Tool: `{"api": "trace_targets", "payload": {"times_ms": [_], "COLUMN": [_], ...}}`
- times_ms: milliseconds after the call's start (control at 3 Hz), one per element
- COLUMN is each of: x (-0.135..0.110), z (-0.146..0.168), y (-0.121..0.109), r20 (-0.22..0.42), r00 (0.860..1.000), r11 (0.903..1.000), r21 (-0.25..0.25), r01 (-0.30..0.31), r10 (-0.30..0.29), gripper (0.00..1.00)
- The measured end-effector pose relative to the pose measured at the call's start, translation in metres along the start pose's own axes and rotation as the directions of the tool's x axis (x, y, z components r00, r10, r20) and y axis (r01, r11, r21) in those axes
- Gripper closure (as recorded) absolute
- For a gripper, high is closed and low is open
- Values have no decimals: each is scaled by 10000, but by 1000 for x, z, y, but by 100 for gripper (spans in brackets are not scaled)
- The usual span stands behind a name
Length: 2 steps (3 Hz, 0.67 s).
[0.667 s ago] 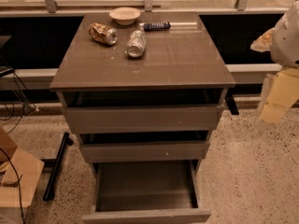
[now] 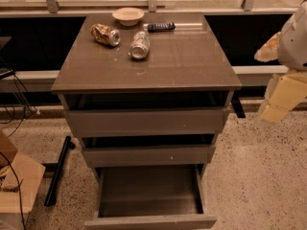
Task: Close bottom drawer
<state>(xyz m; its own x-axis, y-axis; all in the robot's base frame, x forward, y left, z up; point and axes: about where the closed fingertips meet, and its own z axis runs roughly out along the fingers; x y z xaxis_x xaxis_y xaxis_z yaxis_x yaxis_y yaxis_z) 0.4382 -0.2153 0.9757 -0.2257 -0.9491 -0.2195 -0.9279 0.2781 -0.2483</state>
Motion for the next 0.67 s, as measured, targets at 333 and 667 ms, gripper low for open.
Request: {"api": "trace_targets", "payload": {"times_ms": [333, 667], "x": [-3, -6], "z": [25, 63], "y": [16, 45], "r20": [433, 1058], "r00": [9991, 9944], "r11": [9990, 9960], "r21": [-447, -887], "r01": [-6, 59], "r10": [25, 35], "gripper": [41, 64]}}
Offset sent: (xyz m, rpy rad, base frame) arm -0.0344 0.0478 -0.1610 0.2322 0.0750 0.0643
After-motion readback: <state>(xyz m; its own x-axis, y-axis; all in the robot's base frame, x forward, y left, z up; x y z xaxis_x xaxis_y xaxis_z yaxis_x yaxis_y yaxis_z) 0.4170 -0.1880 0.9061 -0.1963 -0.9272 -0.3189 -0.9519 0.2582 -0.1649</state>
